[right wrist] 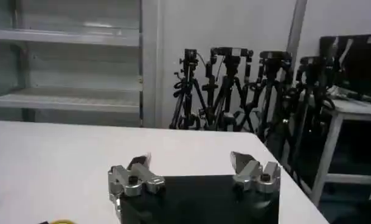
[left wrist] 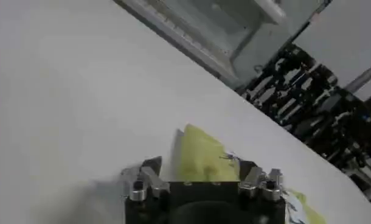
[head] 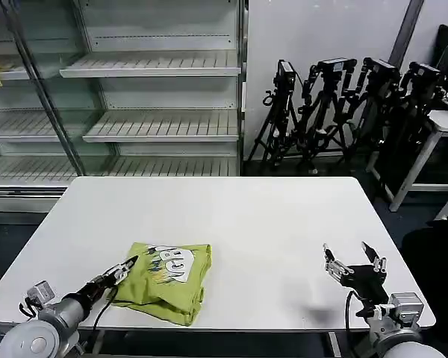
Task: Fold and organize the clothes.
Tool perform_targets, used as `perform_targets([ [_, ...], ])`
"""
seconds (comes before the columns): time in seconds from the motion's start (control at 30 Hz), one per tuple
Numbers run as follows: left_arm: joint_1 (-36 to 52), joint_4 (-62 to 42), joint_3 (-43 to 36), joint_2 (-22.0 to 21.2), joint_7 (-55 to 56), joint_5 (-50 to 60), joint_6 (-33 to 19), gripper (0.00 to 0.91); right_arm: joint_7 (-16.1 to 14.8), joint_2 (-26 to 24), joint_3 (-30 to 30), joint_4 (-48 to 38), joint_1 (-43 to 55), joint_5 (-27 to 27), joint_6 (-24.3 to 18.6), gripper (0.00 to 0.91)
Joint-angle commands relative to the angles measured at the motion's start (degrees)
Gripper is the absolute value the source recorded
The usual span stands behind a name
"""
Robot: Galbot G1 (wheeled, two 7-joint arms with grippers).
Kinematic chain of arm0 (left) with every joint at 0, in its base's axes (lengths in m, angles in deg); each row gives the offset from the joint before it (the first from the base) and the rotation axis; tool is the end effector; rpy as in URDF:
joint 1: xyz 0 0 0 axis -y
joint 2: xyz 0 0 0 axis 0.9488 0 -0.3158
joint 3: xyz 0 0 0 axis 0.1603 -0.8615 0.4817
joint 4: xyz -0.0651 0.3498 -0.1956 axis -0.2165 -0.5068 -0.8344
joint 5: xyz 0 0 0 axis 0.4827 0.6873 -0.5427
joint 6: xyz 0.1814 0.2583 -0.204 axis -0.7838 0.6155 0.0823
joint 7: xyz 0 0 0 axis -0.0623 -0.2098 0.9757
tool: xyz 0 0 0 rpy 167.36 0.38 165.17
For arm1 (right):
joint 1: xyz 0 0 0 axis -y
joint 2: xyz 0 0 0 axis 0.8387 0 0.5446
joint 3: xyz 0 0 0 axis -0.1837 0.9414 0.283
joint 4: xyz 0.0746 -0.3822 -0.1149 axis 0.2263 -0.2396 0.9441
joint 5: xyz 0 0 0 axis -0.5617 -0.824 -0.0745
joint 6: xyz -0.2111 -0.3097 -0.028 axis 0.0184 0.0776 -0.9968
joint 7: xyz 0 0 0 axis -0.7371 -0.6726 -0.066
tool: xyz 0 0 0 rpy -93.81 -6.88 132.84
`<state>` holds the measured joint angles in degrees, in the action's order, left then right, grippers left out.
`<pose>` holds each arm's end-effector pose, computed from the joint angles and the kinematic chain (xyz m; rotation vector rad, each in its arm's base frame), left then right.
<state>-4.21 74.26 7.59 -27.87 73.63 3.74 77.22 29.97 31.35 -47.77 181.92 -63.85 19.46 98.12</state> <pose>0.2417 0.1904 -0.3008 -0.1984 -2.4495 0.8295 0.1745 -0.0965 -0.2178 0.0012 -2.9179 0.1068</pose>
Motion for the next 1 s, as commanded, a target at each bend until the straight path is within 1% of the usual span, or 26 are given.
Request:
perform_targets([
  [0.03,0.6,-0.7,-1.1,-2.7,0.2,-5.9,0.5,0.907,0.1,0.1,-0.2,0.5,-0.3,0.0,0.1,0.907],
  [0.3,1.1,-1.3,-1.3,-2.7,0.1,-5.6,0.5,0.907,0.1,0.4,-0.9,1.2,-1.4,-0.1,0.1,0.907],
  [0.33,1.2,-1.4,-1.4,-2.6,0.2,-5.4,0.4,0.836,0.1,0.5,-0.9,1.3,-1.5,-0.2,0.1,0.907],
  [0.37,1.3,-1.6,-1.4,-2.5,0.2,-5.2,0.3,0.695,0.1,0.5,-1.0,1.4,-1.6,-0.2,0.1,0.907],
  [0.4,1.3,-1.8,-1.5,-2.4,0.2,-5.1,0.1,0.443,0.1,0.5,-1.0,1.5,-1.7,-0.2,0.1,0.907],
  [0.43,1.2,-1.9,-1.5,-2.4,0.3,-5.1,-0.1,0.212,0.1,0.6,-1.0,1.5,-1.7,-0.2,0.1,0.907],
  [0.47,1.2,-2.1,-1.5,-2.3,0.3,-5.0,-0.2,0.111,0.1,0.6,-1.0,1.6,-1.8,-0.2,0.1,0.907],
  [0.5,1.1,-2.1,-1.5,-2.3,0.3,-5.0,-0.3,0.071,0.1,0.7,-1.0,1.6,-1.9,-0.3,0.0,0.907],
  [0.57,1.0,-2.3,-1.6,-2.3,0.2,-5.0,-0.3,0.050,0.1,0.7,-1.1,1.8,-2.1,-0.3,0.0,0.907],
  [0.7,1.1,-2.6,-1.8,-2.5,0.1,-4.9,-0.4,0.040,0.1,0.7,-1.3,2.1,-2.3,-0.3,0.0,0.907],
  [0.73,1.1,-2.6,-1.8,-2.5,0.1,-5.0,-0.3,0.050,0.1,0.6,-1.4,2.1,-2.3,-0.3,0.0,0.907],
  [1.0,1.5,-2.7,-1.9,-2.6,-0.2,-5.8,-0.4,0.040,0.3,0.5,-1.1,2.0,-1.9,-0.3,0.1,0.907],
])
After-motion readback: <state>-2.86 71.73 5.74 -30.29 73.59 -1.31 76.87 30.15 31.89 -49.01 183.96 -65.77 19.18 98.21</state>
